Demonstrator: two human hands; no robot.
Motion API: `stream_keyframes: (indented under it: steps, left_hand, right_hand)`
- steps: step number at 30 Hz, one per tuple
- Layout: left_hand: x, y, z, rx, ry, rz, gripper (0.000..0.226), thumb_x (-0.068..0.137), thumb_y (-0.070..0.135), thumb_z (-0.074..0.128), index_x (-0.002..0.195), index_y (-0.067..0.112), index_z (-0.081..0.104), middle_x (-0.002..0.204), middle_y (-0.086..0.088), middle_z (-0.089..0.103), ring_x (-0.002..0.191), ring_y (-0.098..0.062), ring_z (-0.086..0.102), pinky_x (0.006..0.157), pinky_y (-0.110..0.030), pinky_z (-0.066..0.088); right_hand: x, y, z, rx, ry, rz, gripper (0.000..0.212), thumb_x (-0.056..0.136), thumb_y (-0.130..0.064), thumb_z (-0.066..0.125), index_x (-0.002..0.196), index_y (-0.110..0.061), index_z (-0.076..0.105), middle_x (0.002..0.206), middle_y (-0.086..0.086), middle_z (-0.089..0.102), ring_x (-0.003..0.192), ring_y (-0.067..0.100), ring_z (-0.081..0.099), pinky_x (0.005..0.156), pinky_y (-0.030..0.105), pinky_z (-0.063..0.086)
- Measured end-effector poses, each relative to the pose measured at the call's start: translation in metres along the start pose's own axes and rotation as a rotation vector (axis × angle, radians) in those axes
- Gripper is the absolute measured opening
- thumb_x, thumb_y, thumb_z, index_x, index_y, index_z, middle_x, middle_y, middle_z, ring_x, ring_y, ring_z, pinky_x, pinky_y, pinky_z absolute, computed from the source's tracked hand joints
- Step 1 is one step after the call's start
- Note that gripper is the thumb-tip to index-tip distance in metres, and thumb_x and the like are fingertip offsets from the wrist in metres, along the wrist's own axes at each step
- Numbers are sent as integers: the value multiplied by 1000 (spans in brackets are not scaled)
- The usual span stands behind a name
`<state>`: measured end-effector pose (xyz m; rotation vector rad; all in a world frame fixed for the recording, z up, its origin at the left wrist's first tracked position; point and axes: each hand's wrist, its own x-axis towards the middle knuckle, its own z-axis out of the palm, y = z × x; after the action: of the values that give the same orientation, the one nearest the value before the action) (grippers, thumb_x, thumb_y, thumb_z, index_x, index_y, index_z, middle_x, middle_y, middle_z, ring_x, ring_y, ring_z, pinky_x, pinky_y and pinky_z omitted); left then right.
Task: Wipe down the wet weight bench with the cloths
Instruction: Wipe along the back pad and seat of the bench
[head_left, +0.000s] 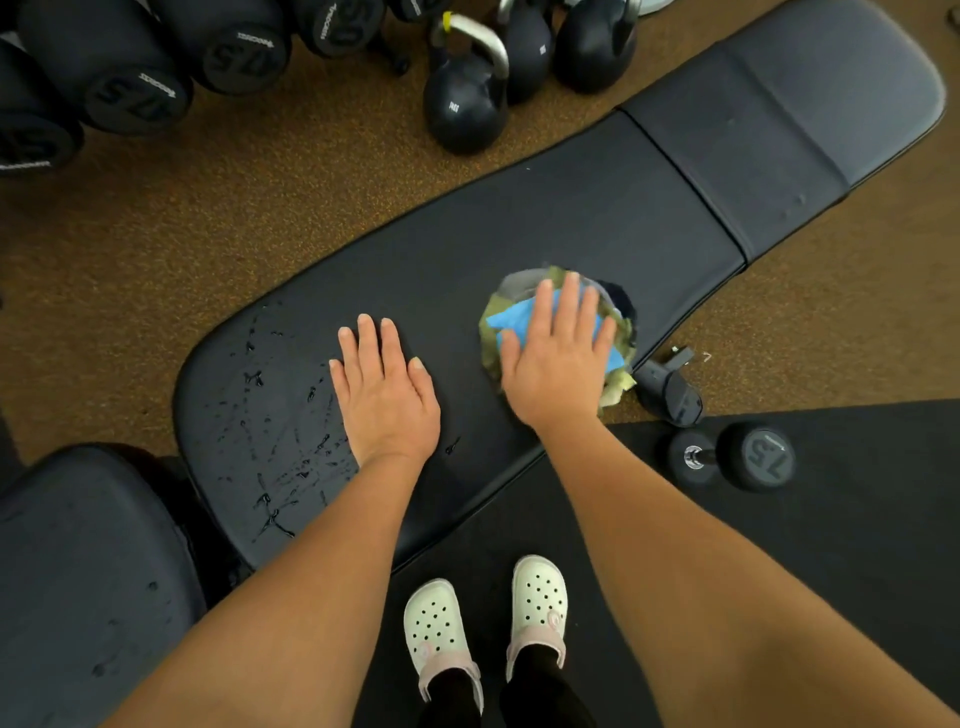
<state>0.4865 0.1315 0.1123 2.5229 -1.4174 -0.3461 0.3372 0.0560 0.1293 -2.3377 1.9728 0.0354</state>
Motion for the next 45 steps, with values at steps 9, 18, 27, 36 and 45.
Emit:
stream_keyframes:
  steps: [9,18,27,36,45]
  left_hand:
    - [0,0,0,9,6,-2,56,101,31,30,152,11,22,161,-10,13,149,-28,5,121,-46,4]
    - [-1,1,1,-11,-4,-2,55,102,31,28,153,12,19,162,-9,11,149,-27,2,121,-45,2]
    - [-1,0,0,-4,-8,-3,55,102,31,28,153,12,19,162,-8,10,150,-27,1,121,-44,0]
    - [-1,0,0,-3,-13,0,56,102,31,28,153,11,19,162,-10,10,149,-28,2,121,-46,2]
    - [-1,-10,-8,32,-88,58,57,103,36,20,154,14,11,163,-6,0,149,-25,-6,121,-41,-2]
  right_hand:
    - [-50,-42,8,-19,-53,-29,69,99,-49,21,152,-5,15,159,24,8,146,42,6,114,60,11]
    - [-32,-27,7,90,62,359,69,98,-47,26,151,-3,20,158,24,12,146,43,6,114,62,12]
    - [-22,-12,9,71,67,211,68,98,-47,26,151,-5,23,158,22,14,146,42,8,109,69,12]
    - [-46,-35,8,219,-31,480,72,96,-50,29,151,-4,21,158,25,9,140,52,11,93,69,39]
    - [-6,13,-7,323,19,580,73,99,-50,31,154,-7,7,160,20,-6,139,46,15,105,50,31]
